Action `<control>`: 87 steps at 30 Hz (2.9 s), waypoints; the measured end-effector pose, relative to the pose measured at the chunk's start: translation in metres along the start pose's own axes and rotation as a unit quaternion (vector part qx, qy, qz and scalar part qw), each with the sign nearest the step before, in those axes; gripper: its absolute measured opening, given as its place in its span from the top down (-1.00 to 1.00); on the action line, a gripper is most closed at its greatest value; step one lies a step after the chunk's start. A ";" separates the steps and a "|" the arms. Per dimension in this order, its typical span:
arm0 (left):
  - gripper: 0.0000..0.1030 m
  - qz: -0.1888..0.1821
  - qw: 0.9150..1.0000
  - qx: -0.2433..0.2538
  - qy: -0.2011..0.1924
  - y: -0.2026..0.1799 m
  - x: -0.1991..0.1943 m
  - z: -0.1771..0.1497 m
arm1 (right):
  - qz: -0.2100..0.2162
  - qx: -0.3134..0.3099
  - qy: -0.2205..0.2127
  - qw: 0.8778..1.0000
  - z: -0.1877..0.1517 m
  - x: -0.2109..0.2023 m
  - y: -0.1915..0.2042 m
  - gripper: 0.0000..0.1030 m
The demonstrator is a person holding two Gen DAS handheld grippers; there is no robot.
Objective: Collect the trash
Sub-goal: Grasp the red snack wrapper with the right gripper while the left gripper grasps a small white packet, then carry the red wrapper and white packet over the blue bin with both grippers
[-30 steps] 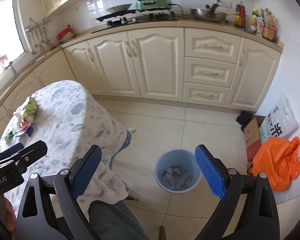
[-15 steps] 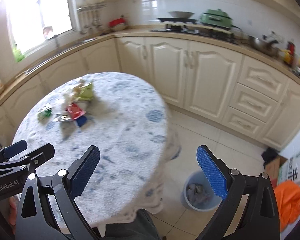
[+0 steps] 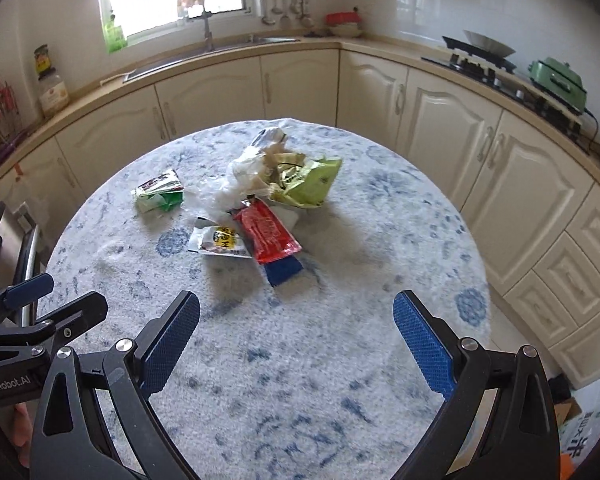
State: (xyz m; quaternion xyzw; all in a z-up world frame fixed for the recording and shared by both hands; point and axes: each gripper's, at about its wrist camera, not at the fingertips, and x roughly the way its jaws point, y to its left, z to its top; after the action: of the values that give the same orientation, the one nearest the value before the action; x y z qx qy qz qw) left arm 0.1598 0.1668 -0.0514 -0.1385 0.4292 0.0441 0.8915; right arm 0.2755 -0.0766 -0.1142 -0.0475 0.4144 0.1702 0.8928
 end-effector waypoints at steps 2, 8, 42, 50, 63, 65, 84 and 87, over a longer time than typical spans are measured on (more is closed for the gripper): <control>-0.84 0.005 1.000 -0.010 0.007 0.008 0.010 0.010 | 0.004 -0.011 0.008 1.000 0.008 0.014 0.008 -0.92; -0.84 0.013 0.999 -0.028 0.021 0.030 0.049 0.037 | 0.019 -0.019 0.039 0.999 0.031 0.058 0.016 -0.78; -0.84 -0.046 0.997 -0.004 0.062 -0.033 0.120 0.073 | 0.047 0.056 0.038 0.997 0.000 0.022 -0.058 0.38; -0.23 -0.068 0.993 -0.020 0.093 -0.043 0.174 0.090 | 0.040 0.065 0.040 0.996 0.017 0.049 -0.082 0.38; 0.88 -0.079 0.994 -0.004 0.077 -0.031 0.149 0.081 | 0.052 0.075 0.052 0.994 0.012 0.058 -0.088 0.38; 0.90 -0.078 0.994 0.004 0.071 -0.034 0.137 0.076 | 0.052 0.076 0.049 0.995 0.010 0.051 -0.086 0.38; 0.92 -0.074 0.993 0.063 0.061 -0.061 0.059 0.003 | 0.068 0.074 0.031 0.994 -0.024 -0.010 -0.061 0.38; 0.91 -0.089 0.990 0.060 0.087 -0.070 0.074 -0.001 | 0.064 0.077 0.034 0.994 -0.028 -0.011 -0.064 0.38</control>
State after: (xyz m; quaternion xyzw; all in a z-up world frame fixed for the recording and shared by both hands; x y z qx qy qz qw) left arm 0.2192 0.0963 -0.0954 -0.1254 0.4930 -0.0738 0.8578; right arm 0.2707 -0.1458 -0.1280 0.0423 0.4586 0.1929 0.8664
